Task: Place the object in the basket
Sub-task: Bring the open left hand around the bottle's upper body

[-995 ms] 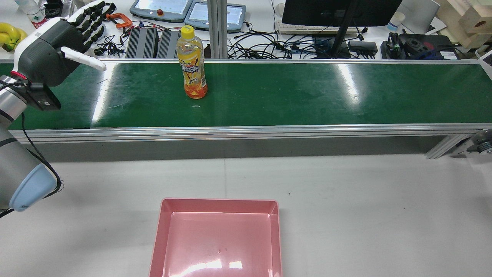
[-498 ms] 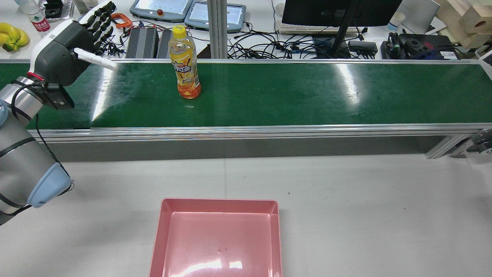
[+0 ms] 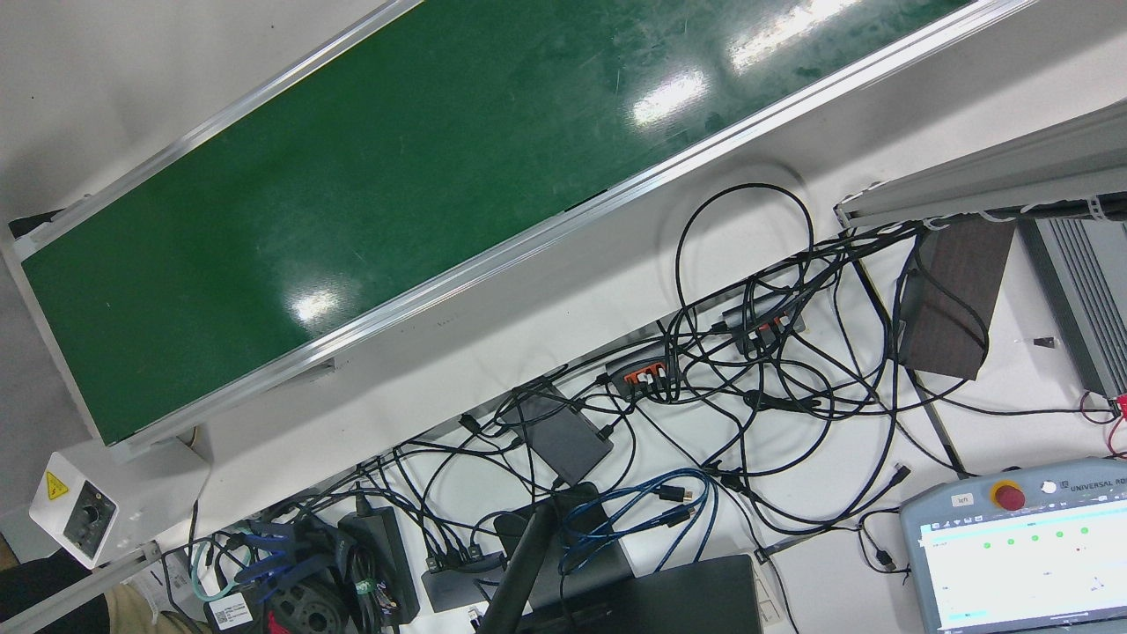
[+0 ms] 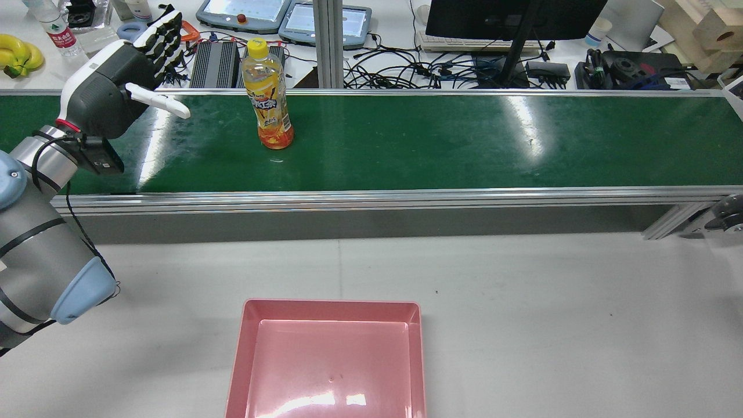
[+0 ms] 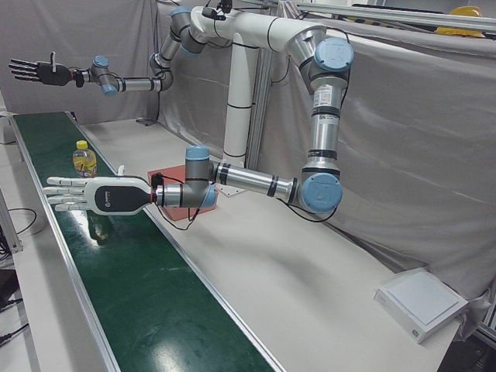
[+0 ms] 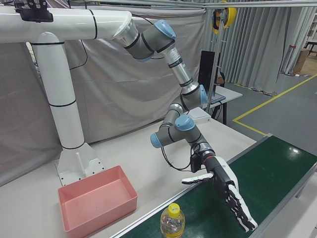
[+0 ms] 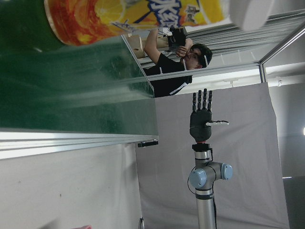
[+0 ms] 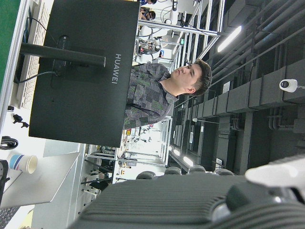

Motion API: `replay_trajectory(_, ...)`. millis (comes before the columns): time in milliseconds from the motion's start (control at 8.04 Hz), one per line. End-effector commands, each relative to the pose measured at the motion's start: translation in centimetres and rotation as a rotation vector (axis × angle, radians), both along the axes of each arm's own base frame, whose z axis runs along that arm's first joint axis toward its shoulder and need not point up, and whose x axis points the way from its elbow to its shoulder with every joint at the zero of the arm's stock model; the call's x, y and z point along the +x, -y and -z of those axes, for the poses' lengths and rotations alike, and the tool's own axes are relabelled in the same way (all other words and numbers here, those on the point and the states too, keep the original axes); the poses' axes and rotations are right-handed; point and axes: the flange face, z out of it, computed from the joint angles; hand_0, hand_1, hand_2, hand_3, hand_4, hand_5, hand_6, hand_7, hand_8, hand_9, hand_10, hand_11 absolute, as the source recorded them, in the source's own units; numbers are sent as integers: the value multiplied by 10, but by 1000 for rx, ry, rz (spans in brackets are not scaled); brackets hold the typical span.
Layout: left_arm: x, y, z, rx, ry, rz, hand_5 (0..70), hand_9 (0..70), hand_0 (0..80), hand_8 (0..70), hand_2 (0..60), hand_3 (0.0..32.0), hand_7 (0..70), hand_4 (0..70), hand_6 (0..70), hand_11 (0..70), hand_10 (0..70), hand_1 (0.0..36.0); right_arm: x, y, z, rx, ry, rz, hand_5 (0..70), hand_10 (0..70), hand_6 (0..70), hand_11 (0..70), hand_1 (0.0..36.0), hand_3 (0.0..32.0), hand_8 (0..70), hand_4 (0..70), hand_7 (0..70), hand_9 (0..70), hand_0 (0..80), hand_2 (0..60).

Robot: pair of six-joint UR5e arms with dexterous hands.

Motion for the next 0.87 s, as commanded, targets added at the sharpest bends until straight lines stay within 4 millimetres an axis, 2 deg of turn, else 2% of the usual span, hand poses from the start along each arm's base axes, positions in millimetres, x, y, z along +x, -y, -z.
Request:
replay_trajectory(0, 24, -9, 4, -5, -1, -39, 132, 0, 700, 0, 0, 0, 0, 0, 0, 40, 10, 128, 0, 0, 0, 0, 0, 0, 0, 0, 0, 0, 0, 0, 0, 0, 0, 0, 0, 0)
replay_trajectory(124, 27, -9, 6, -4, -2, -42, 151, 0, 716, 0, 0, 0, 0, 0, 0, 41, 11, 131, 0, 0, 0, 0, 0, 0, 0, 0, 0, 0, 0, 0, 0, 0, 0, 0, 0, 0)
replay_trajectory(498, 43, 8, 28, -3, -3, -44, 180, 0, 722, 0, 0, 0, 0, 0, 0, 42, 11, 133, 0, 0, 0, 0, 1, 0, 0, 0, 0, 0, 0, 0, 0, 0, 0, 0, 0, 0)
replay_trajectory(747, 45, 10, 32, -1, -2, -43, 198, 0, 736, 0, 0, 0, 0, 0, 0, 42, 11, 136, 0, 0, 0, 0, 0, 0, 0, 0, 0, 0, 0, 0, 0, 0, 0, 0, 0, 0)
